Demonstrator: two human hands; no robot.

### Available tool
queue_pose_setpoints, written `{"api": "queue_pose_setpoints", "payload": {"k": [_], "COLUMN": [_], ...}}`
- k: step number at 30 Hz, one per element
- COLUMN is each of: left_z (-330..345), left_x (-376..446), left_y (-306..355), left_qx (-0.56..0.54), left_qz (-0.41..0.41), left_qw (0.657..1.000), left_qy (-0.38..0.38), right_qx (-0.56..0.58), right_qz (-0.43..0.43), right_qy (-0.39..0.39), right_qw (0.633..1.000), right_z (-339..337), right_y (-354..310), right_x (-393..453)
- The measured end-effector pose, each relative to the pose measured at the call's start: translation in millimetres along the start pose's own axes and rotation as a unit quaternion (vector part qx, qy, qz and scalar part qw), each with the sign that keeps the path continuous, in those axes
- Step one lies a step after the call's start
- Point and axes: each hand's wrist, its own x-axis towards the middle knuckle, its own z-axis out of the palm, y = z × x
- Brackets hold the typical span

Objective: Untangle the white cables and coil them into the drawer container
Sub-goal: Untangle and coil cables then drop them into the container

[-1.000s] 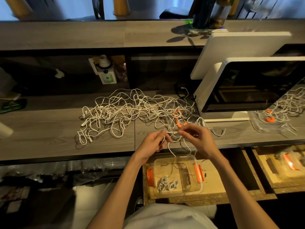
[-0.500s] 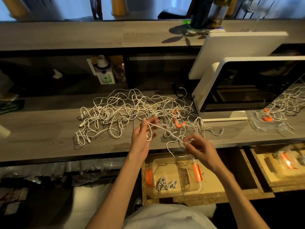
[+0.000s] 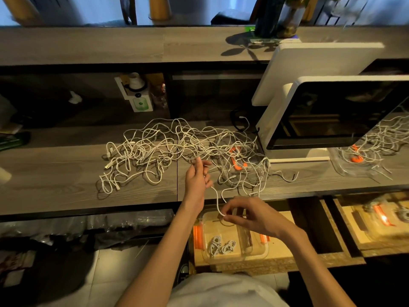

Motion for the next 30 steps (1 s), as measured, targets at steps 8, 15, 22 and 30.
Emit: {"api": "queue_pose_setpoints", "payload": {"k": [8, 15, 22, 30], "left_z": [26, 44, 43, 32], "left_x": [9, 2, -2, 8], "left_y": [3, 15, 22, 43], "left_qx": [0.145, 0.230, 0.120, 0.254], "left_qz": [-0.022, -0.084, -0.129, -0.031], "left_qw": [0.987, 0.955, 0.938, 0.897], "left_qy": [-0.060, -0.168, -0.299, -0.361], "right_qx": [0.026, 0.101, 0.067, -0.027], "right_qz": [-0.008, 0.008, 0.048, 0.038], "right_qy": [0.081, 0.208, 0.268, 0.193], "right_qw": [0.996, 0.973, 0.960, 0.980], "right_z": [-39, -70, -82, -117], "right_y": [-3, -1, 4, 2], "right_x": [3, 22, 37, 43]}}
